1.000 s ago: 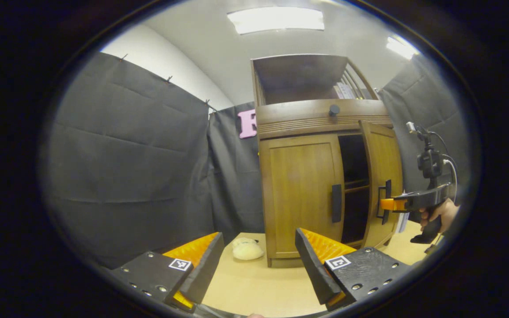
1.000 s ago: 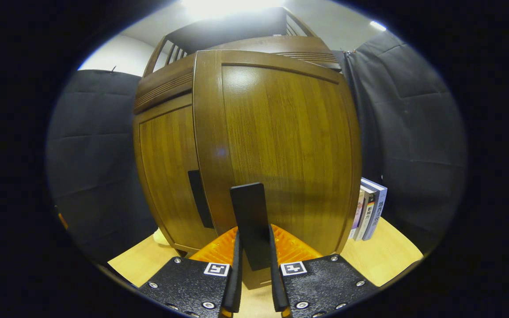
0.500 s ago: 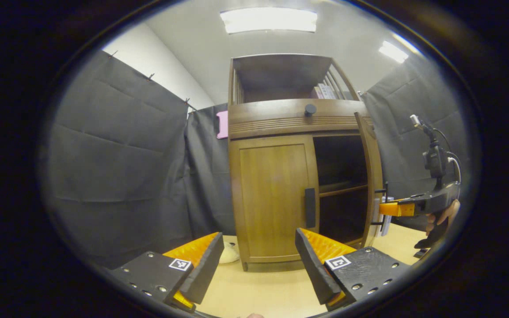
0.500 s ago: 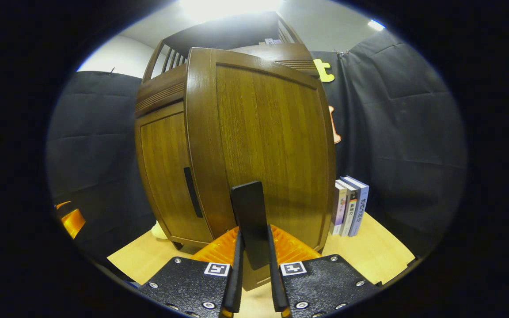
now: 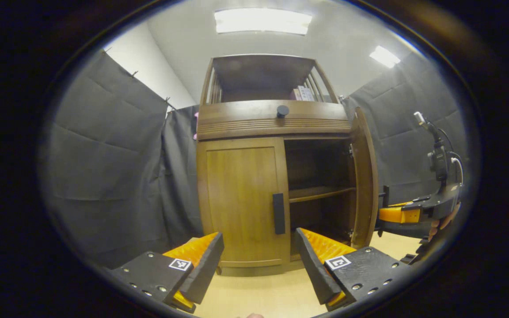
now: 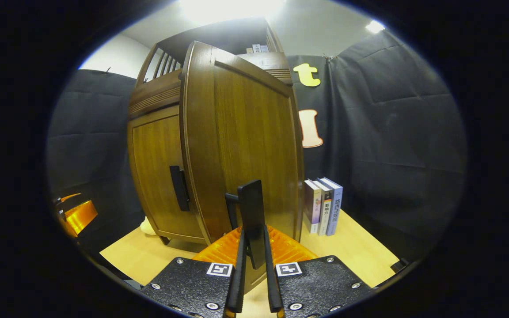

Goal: Open the right door of the double-door shoe cabinet with the right hand, and open the left door with the left hand.

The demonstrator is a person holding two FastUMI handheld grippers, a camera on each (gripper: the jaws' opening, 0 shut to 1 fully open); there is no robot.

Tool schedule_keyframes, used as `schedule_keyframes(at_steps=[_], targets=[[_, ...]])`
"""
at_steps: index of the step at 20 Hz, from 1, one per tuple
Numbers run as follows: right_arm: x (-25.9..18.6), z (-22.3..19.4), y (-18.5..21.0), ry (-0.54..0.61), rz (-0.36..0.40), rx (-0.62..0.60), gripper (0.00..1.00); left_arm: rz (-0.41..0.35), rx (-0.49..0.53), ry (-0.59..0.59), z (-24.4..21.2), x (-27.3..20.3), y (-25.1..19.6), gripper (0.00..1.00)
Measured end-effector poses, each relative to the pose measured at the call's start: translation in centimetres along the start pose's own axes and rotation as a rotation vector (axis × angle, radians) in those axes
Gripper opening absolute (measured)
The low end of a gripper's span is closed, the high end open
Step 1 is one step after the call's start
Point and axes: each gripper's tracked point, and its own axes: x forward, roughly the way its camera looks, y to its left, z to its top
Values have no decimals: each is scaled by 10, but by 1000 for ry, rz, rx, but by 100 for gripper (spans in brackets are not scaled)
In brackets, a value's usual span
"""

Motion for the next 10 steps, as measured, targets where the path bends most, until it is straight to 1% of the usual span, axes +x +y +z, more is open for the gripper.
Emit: schedule_keyframes(at_steps=[1,6,8,9,10], targets=[[-3,0,-6,1,-11,-4,23,-9,1,-2,-1,-1,-1,93],[-14,7,-39,-11,-81,7,22,-57,-9,11,1,-4,-7,93],[-17,8,-59,-12,-133,-5,21,-72,-8,12,0,-4,-9,93],[-19,8,-67,-11,-155,-2,17,-80,-9,14,-1,-4,-9,93],[-21,10,-73,-13,-166,9,7,-86,-9,17,0,-4,-10,93]])
